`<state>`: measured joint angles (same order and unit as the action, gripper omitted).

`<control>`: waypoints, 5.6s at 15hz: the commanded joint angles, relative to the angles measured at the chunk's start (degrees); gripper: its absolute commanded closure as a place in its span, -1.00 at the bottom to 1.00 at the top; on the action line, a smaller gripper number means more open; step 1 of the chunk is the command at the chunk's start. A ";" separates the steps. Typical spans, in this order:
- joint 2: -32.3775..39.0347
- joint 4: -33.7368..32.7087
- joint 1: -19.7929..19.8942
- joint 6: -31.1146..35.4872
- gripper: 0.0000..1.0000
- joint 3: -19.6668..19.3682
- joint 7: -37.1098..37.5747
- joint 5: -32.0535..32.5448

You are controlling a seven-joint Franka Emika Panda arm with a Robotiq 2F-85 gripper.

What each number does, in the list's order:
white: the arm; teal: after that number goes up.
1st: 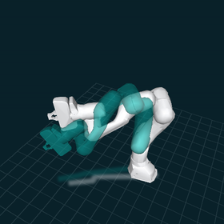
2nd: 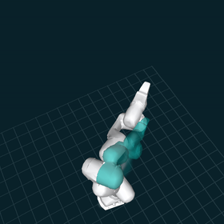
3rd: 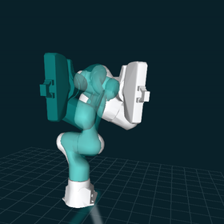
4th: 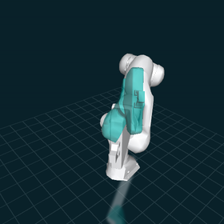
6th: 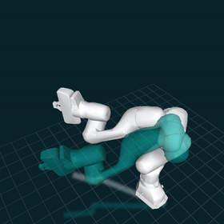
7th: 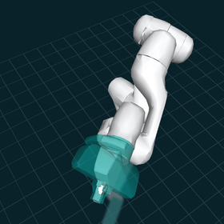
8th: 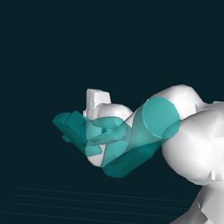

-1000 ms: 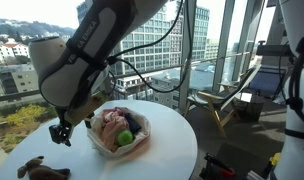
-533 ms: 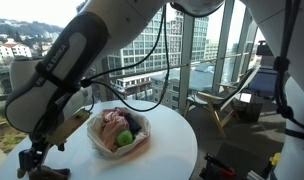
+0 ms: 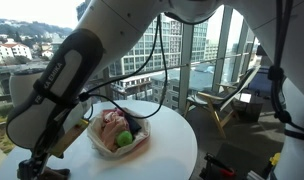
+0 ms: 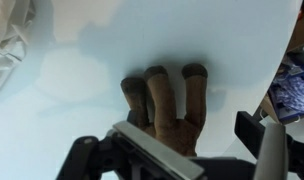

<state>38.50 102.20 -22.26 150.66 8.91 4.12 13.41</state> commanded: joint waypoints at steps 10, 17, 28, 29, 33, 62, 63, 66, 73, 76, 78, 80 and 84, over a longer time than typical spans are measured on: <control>15.32 -17.28 -1.05 4.58 -1.00 -3.38 -0.46 -2.05; 17.25 -18.74 1.12 4.89 0.33 -2.90 -0.60 -3.25; -0.25 -0.86 3.32 3.61 0.96 -4.44 3.09 -5.09; -3.04 1.73 2.92 4.85 0.96 -5.18 4.23 -4.67; -14.36 11.18 0.14 8.62 0.96 -9.88 11.04 -1.53; -3.74 10.76 6.85 -5.40 0.05 -17.68 59.69 40.36; -4.23 11.14 7.29 -5.65 -0.13 -16.95 59.31 39.64; -6.19 11.62 6.52 -8.23 -0.57 -16.14 59.67 40.36; -13.17 11.60 3.32 -27.95 -1.00 -12.34 60.59 41.59; -14.82 11.80 3.73 -39.14 -1.00 -9.92 59.81 38.76; -15.45 12.36 5.17 -41.03 -1.00 -7.60 58.94 35.77; -13.95 11.34 5.40 -40.51 -1.00 -7.24 59.70 37.28; -11.65 9.73 5.85 -41.70 -1.00 -7.51 60.94 37.14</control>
<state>24.83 113.88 -17.81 110.61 0.60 63.64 50.06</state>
